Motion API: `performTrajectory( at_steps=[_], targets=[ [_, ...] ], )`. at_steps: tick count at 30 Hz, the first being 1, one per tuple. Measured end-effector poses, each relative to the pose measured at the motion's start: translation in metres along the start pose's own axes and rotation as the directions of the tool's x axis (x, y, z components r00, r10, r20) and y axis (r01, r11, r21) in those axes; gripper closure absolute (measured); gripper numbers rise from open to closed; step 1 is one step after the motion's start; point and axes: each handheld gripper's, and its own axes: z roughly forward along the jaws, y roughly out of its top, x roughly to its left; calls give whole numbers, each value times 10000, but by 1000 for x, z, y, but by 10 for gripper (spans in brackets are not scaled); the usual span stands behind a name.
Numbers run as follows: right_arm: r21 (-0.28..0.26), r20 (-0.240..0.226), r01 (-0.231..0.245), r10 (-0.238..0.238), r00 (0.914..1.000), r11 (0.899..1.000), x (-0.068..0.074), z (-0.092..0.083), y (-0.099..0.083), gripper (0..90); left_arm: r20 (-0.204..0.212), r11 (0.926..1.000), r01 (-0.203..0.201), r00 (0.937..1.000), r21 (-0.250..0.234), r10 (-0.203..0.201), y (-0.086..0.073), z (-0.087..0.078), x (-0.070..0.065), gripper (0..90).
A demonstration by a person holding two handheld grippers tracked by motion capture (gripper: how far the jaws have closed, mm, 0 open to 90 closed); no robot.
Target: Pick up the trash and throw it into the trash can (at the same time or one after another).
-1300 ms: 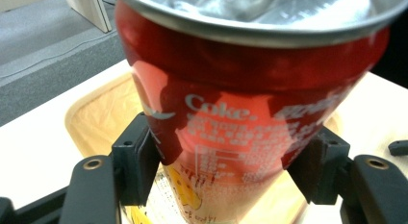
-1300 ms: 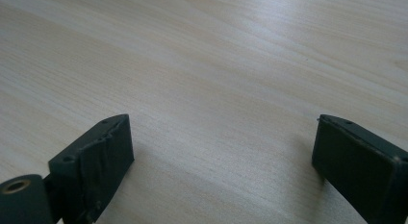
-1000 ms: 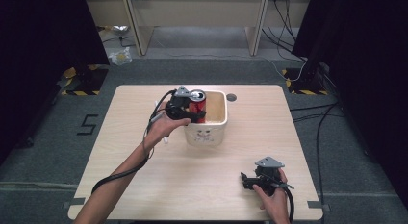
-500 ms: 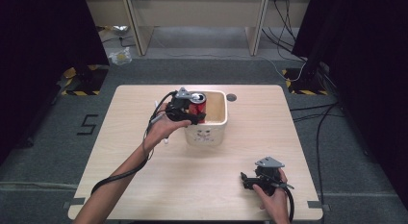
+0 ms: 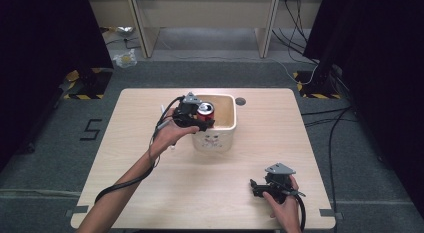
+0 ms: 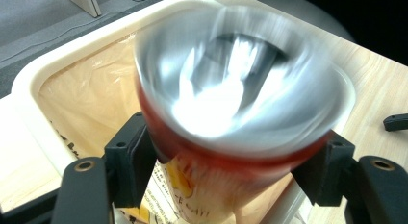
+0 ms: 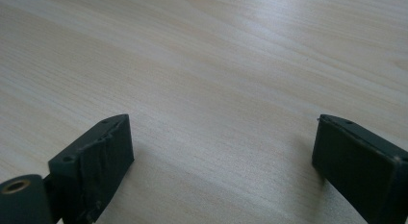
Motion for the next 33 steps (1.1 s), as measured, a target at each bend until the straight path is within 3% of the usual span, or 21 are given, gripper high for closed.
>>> performTrajectory(
  at_steps=[9,19,26,33],
  targets=[
    [17,-13,-1,1,10000,10000,0,0,0,74,-40,9995,141,9999,-278,-143,5,-8,2,254],
    [21,-20,-17,17,10000,10000,0,0,0,74,-70,9951,323,9994,-936,-331,14,-31,6,244],
    [16,-19,-2,2,10000,10000,0,0,0,74,-294,9895,515,9980,-1351,-560,18,-57,20,245],
    [21,-20,-14,14,10000,10000,0,0,0,74,-531,9884,749,9952,-1324,-825,12,-67,33,250]
  ],
)
